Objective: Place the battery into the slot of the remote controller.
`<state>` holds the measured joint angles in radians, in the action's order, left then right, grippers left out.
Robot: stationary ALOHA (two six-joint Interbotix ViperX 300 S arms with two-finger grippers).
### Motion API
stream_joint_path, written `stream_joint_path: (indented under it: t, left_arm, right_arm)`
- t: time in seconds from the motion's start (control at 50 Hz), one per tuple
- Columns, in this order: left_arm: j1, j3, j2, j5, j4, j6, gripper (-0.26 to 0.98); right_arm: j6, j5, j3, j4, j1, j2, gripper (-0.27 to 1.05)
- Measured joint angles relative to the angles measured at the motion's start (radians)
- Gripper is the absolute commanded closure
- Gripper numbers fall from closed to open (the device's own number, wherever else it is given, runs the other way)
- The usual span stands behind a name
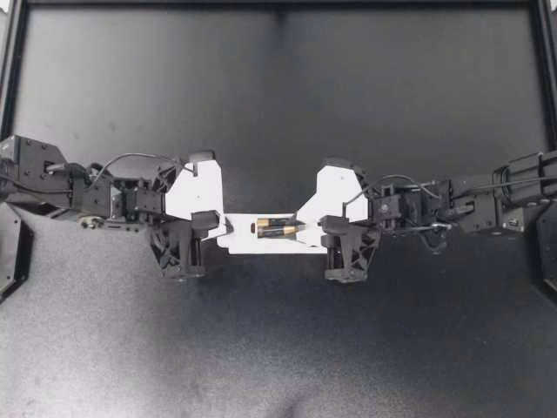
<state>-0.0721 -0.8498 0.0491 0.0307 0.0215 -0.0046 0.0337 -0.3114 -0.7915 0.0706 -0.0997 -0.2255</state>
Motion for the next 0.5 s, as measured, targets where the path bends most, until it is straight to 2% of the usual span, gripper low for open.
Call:
stream_joint_path:
  t: [0.38,0.5]
  left_arm:
    - [0.000,0.000,0.000,0.000,0.000,0.000,0.89]
    - [0.000,0.000,0.000,0.000,0.000,0.000,0.89]
  right_arm:
    - [0.000,0.058,0.000,0.000,0.000,0.043,0.35]
    - [0.003,0.058,0.011,0.000,0.002,0.043,0.33]
